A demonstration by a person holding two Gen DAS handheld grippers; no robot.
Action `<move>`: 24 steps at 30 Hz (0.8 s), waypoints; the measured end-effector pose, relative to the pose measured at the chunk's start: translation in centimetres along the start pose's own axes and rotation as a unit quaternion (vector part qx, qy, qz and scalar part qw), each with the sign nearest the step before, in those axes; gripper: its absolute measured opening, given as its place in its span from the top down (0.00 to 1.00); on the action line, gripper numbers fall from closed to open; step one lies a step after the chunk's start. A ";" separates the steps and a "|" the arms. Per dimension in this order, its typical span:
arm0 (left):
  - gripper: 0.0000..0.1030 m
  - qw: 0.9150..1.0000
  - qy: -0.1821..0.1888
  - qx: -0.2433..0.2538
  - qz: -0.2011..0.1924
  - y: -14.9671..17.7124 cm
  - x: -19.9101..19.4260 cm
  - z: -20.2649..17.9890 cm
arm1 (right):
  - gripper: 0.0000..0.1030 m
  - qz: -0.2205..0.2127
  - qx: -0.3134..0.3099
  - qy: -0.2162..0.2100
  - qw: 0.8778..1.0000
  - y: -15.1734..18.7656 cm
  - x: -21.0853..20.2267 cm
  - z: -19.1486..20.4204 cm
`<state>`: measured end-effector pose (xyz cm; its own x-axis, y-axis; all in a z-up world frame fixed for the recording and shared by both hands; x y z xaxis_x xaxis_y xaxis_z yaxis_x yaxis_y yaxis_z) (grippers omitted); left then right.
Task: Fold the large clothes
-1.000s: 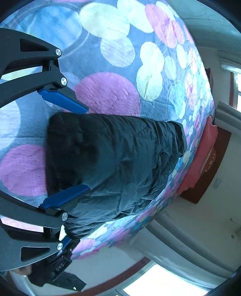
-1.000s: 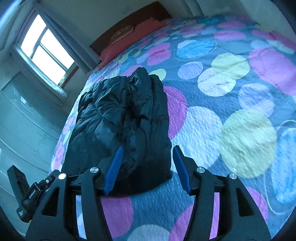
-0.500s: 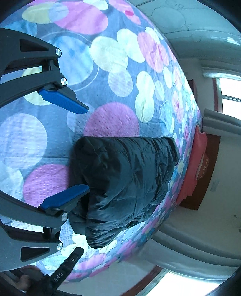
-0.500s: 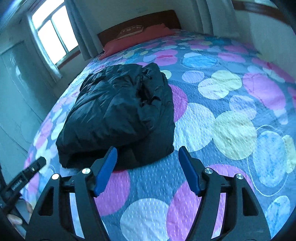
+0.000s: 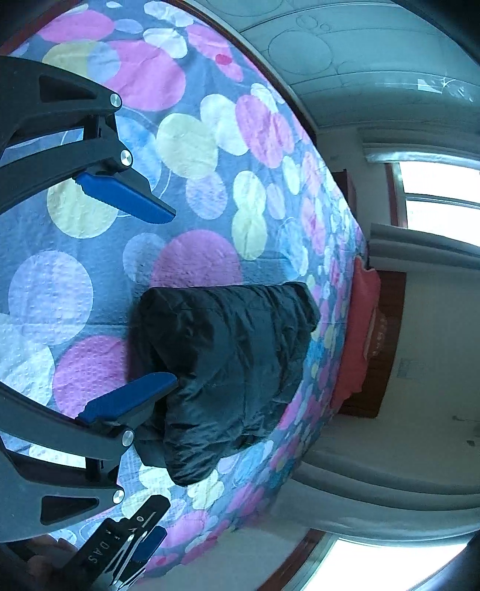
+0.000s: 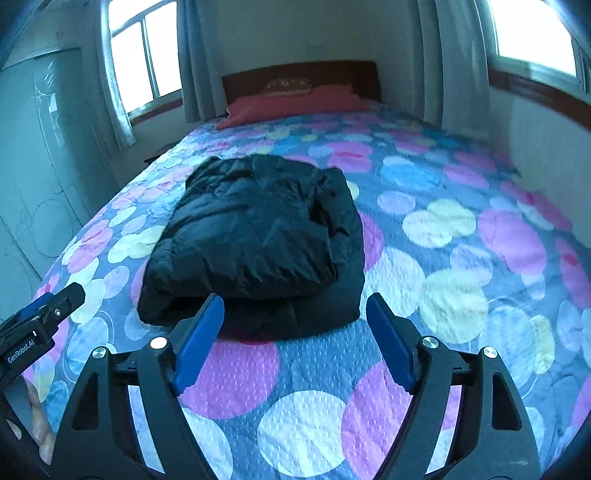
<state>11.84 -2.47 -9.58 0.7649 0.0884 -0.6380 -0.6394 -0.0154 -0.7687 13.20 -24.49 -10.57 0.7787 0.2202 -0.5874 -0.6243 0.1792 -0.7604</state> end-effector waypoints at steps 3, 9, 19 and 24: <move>0.20 1.000 -0.001 -0.001 -0.015 -0.7 -1.1 -0.1 | 0.20 -0.009 -0.008 0.000 1.000 -0.5 -0.8 0.6; 0.18 0.999 -0.011 0.001 -0.036 -1.3 -2.6 -0.4 | 0.14 -0.024 -0.016 0.003 1.000 -1.0 -1.8 1.0; 0.18 0.999 -0.023 0.010 -0.045 -1.2 -3.3 -0.8 | 0.11 -0.027 -0.018 0.007 0.999 -1.0 -2.0 0.9; 0.18 0.999 -0.024 0.010 -0.045 -1.2 -3.5 -0.8 | 0.11 -0.030 -0.020 0.007 0.999 -1.0 -2.0 1.0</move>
<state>9.98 -3.56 -6.51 0.8154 0.1371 -0.5625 -0.5695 0.0148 -0.8219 12.24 -24.17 -8.37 0.8161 0.1973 -0.5432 -0.5730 0.1533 -0.8051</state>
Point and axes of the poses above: each gripper's, at about its wrist camera, not at the fingertips, and x roughly the way its jaws point, z to its left, y to its underside, the point moved 7 cm from there along x, roughly the way its jaws point, and after that the axes turned 15 degrees about -y, right-handed, at the moved point
